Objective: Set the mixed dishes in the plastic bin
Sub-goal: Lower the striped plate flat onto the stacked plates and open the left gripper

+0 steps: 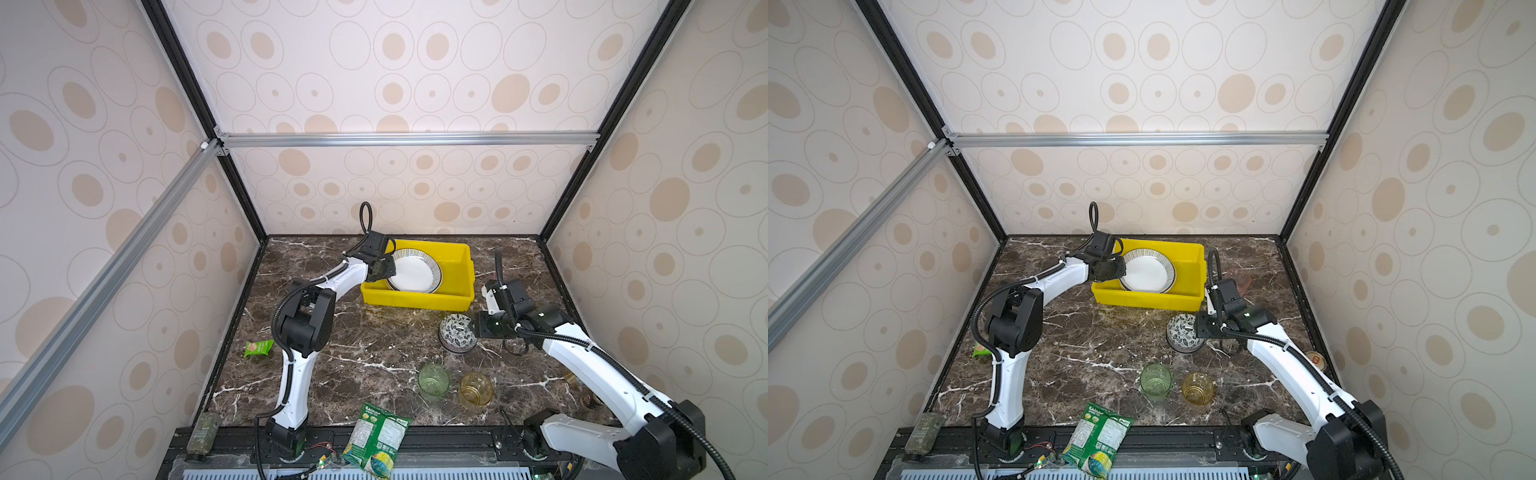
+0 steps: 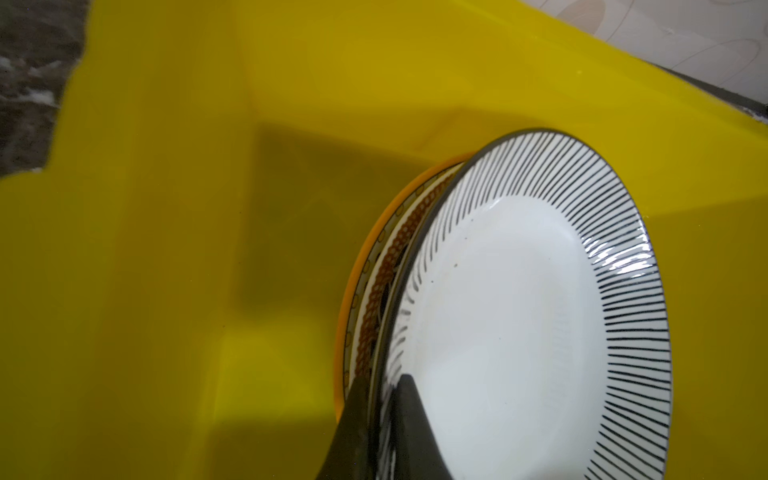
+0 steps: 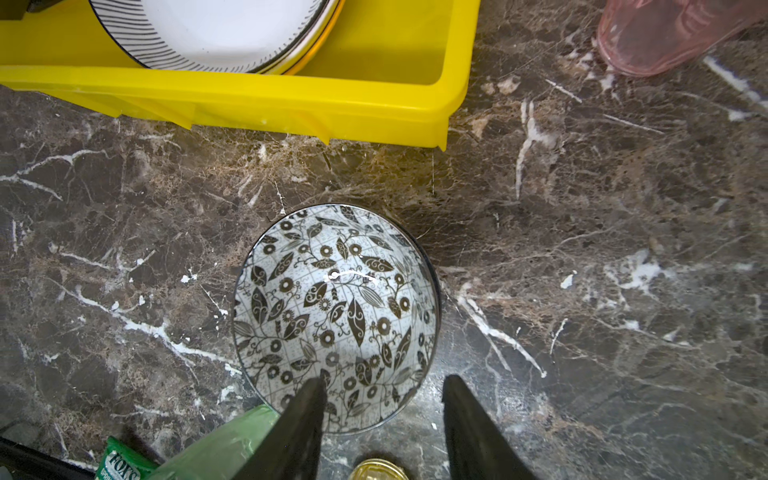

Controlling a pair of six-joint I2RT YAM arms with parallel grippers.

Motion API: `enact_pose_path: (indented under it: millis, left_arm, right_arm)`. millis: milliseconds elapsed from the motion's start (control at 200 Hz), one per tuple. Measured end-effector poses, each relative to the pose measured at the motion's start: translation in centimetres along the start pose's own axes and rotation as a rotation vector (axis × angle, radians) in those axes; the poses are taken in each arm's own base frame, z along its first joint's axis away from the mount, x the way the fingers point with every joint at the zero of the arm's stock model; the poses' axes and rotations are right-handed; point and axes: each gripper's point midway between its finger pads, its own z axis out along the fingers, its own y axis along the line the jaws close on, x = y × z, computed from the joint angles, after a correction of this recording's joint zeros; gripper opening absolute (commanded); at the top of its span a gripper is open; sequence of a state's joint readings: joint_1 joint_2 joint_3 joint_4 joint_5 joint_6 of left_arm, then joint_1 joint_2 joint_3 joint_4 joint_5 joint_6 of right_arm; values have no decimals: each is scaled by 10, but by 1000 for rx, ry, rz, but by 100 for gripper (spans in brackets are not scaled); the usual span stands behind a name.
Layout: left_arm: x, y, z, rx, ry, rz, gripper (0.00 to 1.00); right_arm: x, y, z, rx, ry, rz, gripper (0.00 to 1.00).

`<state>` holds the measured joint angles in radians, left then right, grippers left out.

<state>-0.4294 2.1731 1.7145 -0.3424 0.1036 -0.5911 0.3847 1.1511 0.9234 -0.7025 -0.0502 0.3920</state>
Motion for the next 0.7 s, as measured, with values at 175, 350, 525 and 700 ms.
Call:
enact_pose_path:
  millis: [175,350,525,700]
  left_arm:
    - [1,1,0,0,-3,-1,13]
    - [2,1,0,-8,-5,3,14]
    - [4,1,0,-20,-5,8,17]
    - [13,7,0,-46,24,13,18]
  right_arm:
    - [3,-1,-1,2,5,1,50]
    - [6,-2,-3,2,6,2,50]
    - [6,-2,-3,0,5,2,50]
    - [6,-1,-3,-5,7,2,50]
